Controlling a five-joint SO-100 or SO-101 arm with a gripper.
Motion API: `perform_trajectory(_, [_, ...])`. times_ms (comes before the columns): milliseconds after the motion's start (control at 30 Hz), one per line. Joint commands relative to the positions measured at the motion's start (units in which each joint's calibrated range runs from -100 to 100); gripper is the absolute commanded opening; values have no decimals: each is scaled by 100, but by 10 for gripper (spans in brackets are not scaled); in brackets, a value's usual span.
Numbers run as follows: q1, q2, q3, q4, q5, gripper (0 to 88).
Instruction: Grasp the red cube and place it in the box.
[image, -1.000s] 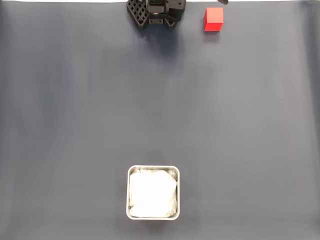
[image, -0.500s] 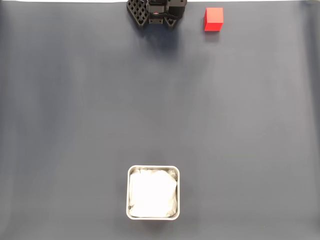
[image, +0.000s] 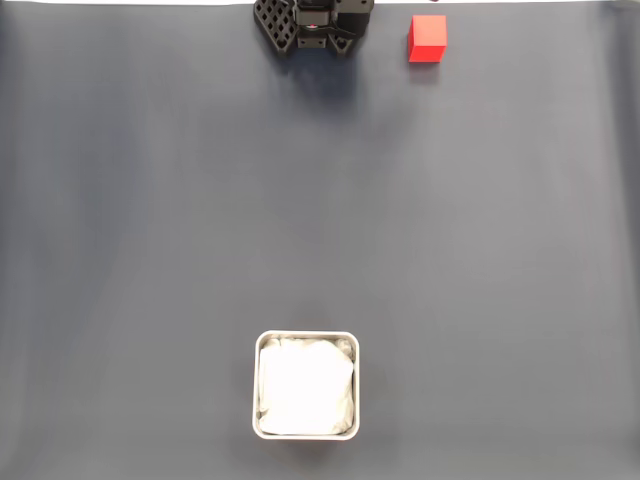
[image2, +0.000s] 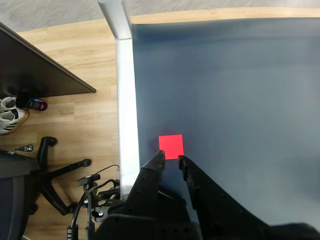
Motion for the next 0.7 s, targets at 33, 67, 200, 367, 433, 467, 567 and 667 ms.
perform_trajectory(33, [-42, 179, 57, -158, -44, 50])
perform_trajectory(67, [-42, 196, 84, -166, -39, 60])
perform_trajectory(200, [-13, 291, 240, -273, -24, 106])
perform_trajectory(367, [-6, 413, 440, -527, -44, 153])
perform_trajectory(433, [-6, 439, 522, -601, -34, 161])
perform_trajectory(467, [1, 447, 550, -617, -24, 168])
perform_trajectory(567, [65, 473, 623, -699, 29, 191])
perform_trajectory(667, [185, 473, 723, -781, 137, 213])
